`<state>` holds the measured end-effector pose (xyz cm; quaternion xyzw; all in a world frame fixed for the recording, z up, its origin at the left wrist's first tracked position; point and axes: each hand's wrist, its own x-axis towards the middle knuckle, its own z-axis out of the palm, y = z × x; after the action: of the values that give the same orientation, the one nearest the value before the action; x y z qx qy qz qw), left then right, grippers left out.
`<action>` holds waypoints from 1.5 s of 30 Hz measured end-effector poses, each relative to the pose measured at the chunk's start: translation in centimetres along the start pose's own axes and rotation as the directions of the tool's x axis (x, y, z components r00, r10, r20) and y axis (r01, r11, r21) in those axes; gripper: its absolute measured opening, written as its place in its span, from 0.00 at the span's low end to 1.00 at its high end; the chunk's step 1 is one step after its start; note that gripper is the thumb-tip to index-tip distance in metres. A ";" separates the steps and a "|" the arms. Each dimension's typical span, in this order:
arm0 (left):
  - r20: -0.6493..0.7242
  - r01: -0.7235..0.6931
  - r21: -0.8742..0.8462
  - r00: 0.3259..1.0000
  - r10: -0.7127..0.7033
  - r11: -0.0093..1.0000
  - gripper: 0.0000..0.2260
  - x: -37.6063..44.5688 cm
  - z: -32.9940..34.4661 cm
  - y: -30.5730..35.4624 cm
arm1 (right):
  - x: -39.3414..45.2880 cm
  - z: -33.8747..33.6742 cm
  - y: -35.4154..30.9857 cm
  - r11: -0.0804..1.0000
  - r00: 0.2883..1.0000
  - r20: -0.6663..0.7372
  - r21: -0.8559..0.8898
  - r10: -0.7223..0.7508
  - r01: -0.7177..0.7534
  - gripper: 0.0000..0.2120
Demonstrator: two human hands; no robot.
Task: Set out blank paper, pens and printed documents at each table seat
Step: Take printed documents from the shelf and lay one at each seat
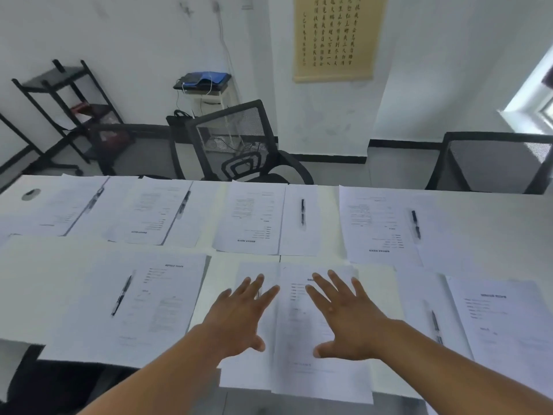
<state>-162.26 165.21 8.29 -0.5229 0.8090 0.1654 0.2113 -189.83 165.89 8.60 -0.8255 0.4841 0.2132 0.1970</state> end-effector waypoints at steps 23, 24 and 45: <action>0.197 -0.187 0.079 0.966 0.168 0.979 0.65 6.4 7.4 -6.2 | 8.8 7.3 -2.6 0.993 0.987 0.139 0.071 0.081 -0.092 0.57; 0.201 -0.189 0.091 0.965 0.168 0.978 0.65 6.5 7.4 -6.0 | 8.9 7.6 -2.6 0.993 0.988 0.132 0.075 0.081 -0.091 0.57; 0.246 -0.210 0.176 0.955 0.163 0.962 0.63 8.4 6.8 -3.6 | 8.1 8.4 -1.1 0.988 0.991 0.095 0.117 0.091 -0.102 0.56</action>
<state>-160.82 160.60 -2.06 -0.3973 0.8377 0.1614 0.3380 -186.65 165.04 -2.65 -0.7773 0.5262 0.2290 0.2580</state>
